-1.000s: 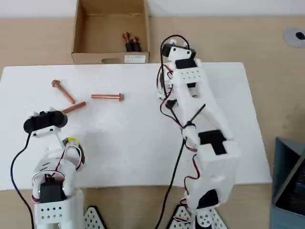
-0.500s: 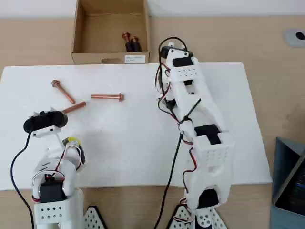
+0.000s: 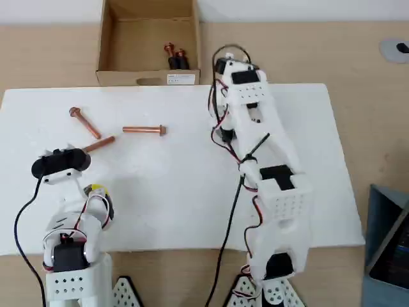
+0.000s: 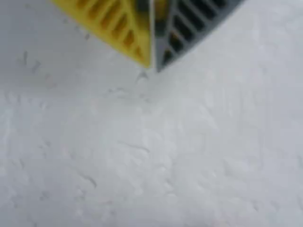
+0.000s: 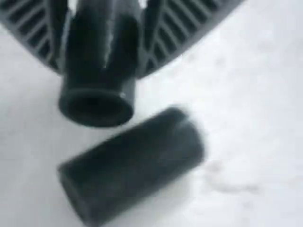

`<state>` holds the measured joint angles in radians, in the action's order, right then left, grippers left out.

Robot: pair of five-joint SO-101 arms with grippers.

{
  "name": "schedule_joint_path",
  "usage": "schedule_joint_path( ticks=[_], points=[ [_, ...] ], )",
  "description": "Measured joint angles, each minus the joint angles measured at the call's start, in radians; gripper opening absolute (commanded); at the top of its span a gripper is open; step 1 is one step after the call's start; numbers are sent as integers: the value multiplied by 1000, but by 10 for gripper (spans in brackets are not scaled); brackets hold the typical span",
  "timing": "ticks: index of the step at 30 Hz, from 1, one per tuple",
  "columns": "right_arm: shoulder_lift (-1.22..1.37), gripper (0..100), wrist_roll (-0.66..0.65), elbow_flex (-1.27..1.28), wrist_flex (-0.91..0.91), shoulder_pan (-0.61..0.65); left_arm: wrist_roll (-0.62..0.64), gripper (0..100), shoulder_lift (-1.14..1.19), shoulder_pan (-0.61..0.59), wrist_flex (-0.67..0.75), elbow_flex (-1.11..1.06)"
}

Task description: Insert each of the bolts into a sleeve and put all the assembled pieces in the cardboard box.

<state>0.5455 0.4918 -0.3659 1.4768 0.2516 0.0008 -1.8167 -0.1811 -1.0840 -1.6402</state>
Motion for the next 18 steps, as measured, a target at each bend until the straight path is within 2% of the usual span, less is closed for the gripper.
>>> schedule_joint_path(
  ticks=[10,18],
  points=[
    [-92,9,-9,-362,264,40,0,2,0,0,0,0],
    [-302,9,-31,-390,287,49,0,2,0,0,0,0]
  ],
)
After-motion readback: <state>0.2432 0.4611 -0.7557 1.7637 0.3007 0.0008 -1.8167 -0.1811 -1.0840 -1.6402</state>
